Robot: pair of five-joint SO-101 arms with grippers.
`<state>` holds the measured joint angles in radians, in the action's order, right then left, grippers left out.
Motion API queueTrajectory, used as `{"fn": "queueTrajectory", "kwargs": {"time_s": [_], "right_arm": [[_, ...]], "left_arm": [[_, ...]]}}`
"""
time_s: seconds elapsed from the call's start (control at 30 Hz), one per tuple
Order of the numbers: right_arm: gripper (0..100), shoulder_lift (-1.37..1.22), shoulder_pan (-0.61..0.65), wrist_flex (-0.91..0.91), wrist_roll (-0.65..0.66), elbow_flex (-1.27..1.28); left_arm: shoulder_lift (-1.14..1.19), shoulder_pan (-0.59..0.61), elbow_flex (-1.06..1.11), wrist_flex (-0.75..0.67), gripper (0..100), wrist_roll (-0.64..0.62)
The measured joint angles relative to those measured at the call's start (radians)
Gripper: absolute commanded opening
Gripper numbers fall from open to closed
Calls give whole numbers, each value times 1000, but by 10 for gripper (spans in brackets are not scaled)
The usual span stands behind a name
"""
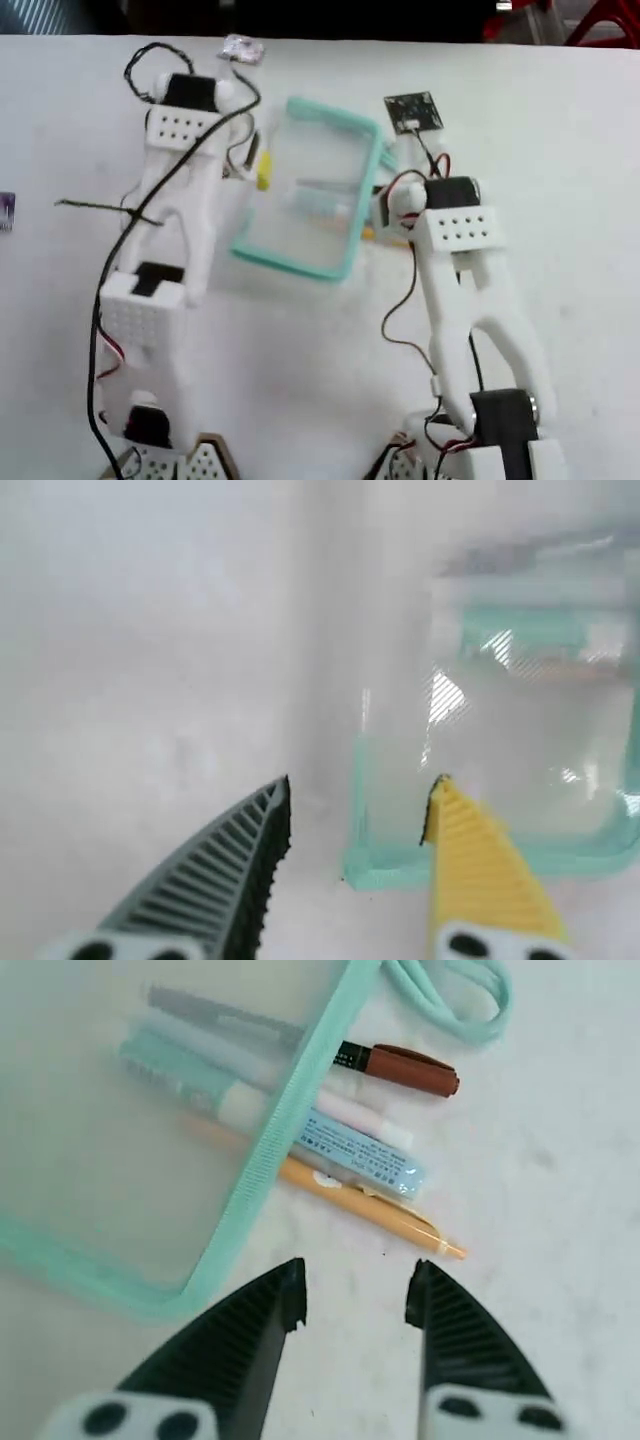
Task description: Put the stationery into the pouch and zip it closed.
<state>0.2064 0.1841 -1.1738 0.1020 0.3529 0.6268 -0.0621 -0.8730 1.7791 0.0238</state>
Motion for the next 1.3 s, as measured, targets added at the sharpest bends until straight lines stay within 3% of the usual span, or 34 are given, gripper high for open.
{"fn": "queueTrajectory", "kwargs": {"time_s": [0.2,0.4,0.6,0.87,1.0,1.07,1.3], "right_arm": [[169,0,-31,38,-52,0],[168,-46,-31,60,-54,-155],[166,-338,-64,147,6,-385],[173,-848,-107,91,12,-833],[273,-999,-98,-37,150,-1082],[279,-1043,-91,-95,219,-1200],[279,-1215,-87,-124,276,-1465]], "left_arm": [[95,-25,-40,2,244,-89],[118,-26,25,2,242,-112],[124,-26,97,2,241,-115],[124,-26,153,0,241,-115],[124,-26,153,0,241,-114],[124,-26,153,0,241,-114],[124,-15,153,0,241,-114]]}}
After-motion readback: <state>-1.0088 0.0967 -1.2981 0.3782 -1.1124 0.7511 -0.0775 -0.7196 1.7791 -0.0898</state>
